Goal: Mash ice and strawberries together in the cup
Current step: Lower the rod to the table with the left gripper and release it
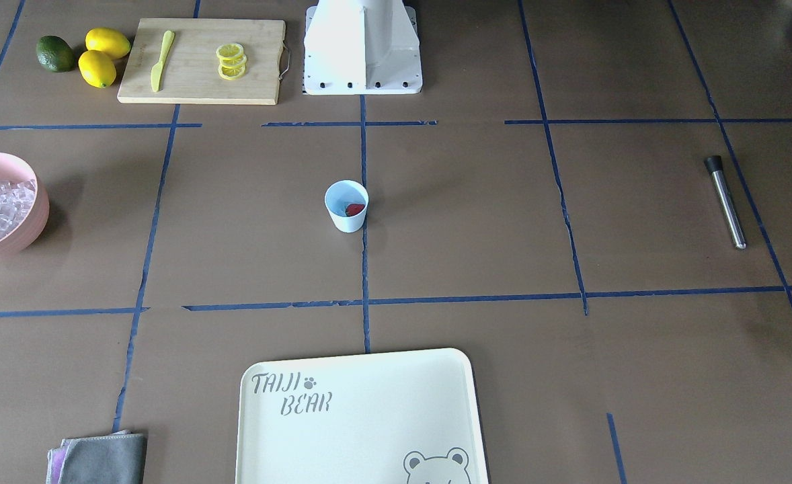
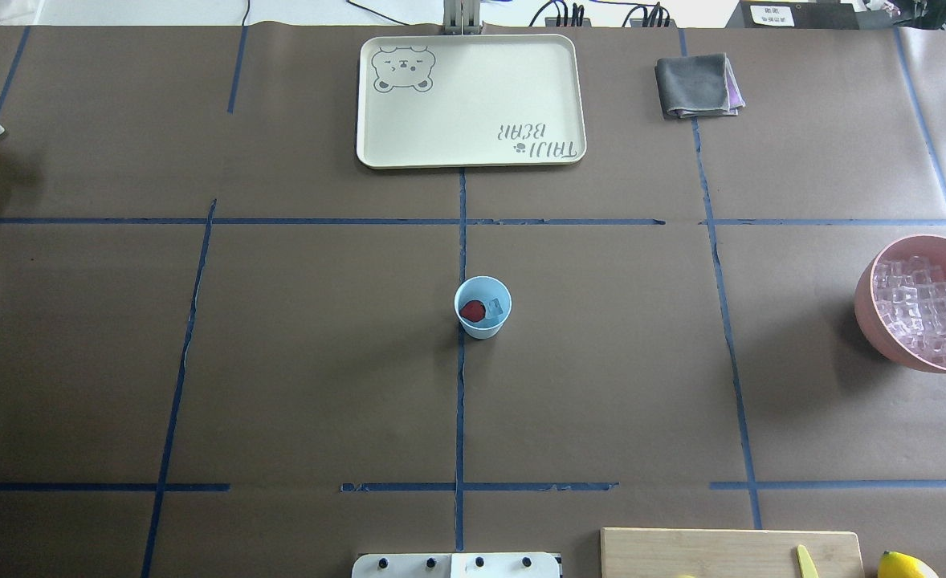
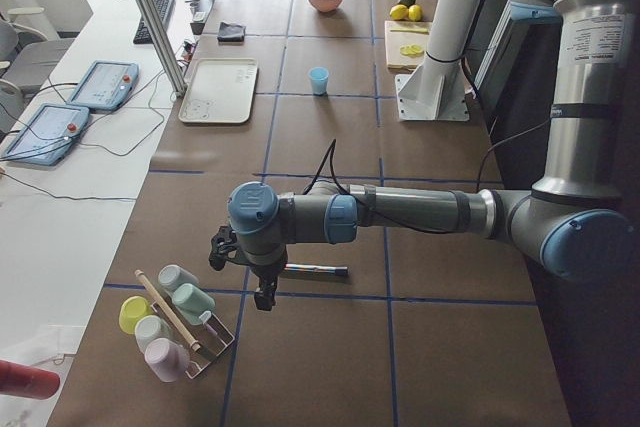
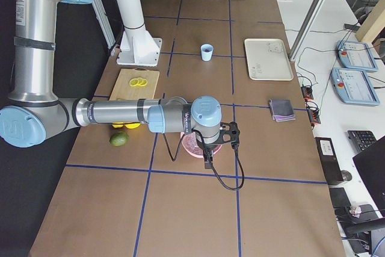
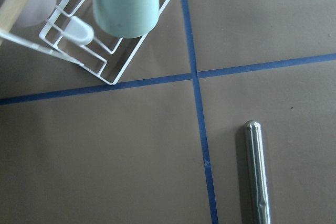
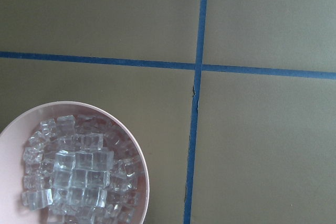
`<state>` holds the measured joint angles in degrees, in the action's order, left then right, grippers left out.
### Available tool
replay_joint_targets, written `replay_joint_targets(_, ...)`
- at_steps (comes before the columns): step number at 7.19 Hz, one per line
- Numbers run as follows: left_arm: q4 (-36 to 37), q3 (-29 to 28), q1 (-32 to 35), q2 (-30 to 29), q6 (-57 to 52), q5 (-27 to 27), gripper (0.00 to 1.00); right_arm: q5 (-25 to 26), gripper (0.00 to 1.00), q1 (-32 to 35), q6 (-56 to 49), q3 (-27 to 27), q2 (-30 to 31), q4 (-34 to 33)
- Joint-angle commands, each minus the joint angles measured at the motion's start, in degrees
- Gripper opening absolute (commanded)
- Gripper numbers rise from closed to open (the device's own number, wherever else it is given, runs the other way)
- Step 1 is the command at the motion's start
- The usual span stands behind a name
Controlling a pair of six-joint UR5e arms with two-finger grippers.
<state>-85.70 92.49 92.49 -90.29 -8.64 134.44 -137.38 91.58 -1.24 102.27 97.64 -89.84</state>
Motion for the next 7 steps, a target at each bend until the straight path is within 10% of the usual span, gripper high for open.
replay_joint_targets(1,-0.08,0.15,0.05,0.11,0.02,0.03,1.0,0.1,1.0,0.0,-0.08,-0.14,0.18,-0.07)
replay_joint_targets(7,-0.34,0.15,-0.03,0.11,0.02,-0.05,1.0,0.1,1.0,0.0,-0.08,-0.05,0.36,0.02)
